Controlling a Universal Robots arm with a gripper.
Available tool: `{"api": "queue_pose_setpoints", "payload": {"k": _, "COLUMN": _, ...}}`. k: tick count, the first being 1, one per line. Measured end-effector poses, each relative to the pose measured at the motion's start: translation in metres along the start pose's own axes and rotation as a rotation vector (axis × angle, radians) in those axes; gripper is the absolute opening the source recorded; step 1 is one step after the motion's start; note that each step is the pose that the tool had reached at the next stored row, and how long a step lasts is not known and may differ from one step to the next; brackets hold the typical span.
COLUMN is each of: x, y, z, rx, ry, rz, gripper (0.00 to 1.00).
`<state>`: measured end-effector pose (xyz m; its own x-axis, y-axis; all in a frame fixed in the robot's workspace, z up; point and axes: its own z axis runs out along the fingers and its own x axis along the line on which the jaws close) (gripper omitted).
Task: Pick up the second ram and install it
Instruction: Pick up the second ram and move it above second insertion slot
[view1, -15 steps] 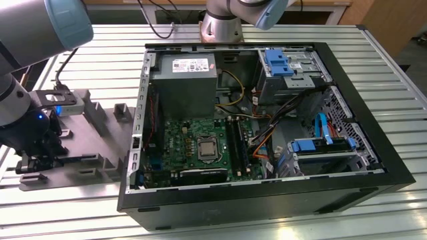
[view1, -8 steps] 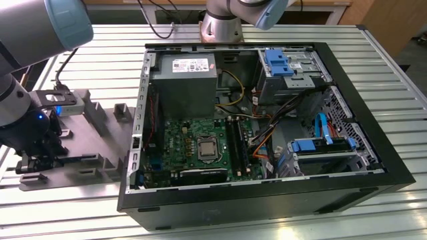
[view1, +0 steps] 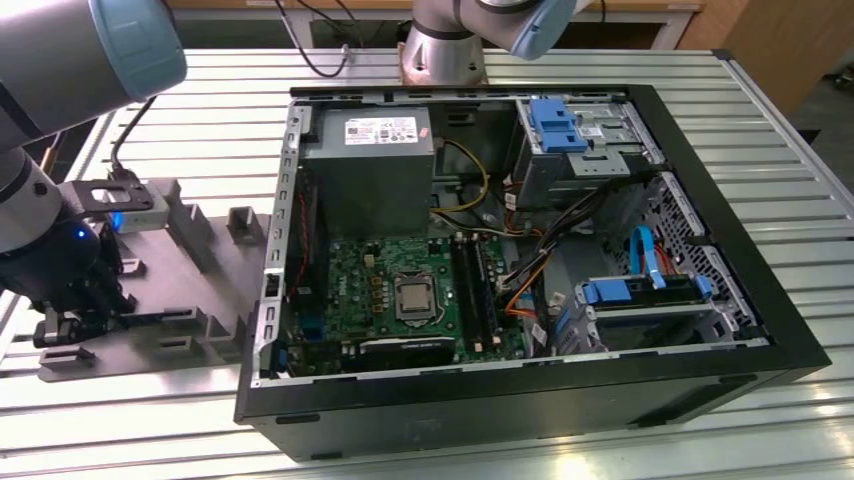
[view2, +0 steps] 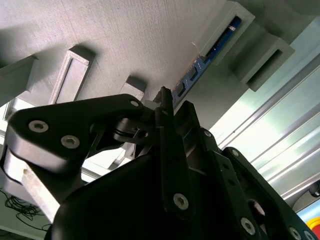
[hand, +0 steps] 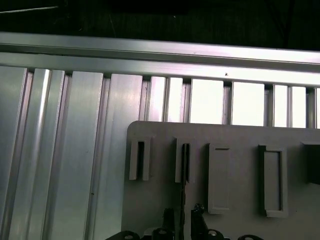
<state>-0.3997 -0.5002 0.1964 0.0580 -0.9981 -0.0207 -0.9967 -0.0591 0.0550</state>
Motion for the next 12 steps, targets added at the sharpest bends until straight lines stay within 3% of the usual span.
{"api": "queue_pose_setpoints", "payload": {"k": 6, "x": 0.0000, "y": 0.0000, "z": 0.0001, "rx": 0.0000, "ry": 0.0000, "rz": 0.000, "gripper": 0.26}}
{"api": "queue_pose_setpoints", "payload": {"k": 7, "x": 0.0000, "y": 0.0000, "z": 0.0002, "rx": 0.0000, "ry": 0.0000, "rz": 0.000, "gripper": 0.19}}
{"api": "queue_pose_setpoints", "payload": {"k": 12, "x": -0.0001, "y": 0.0000, "z": -0.0009, "rx": 0.0002, "ry": -0.0002, "rz": 0.000, "gripper": 0.19}}
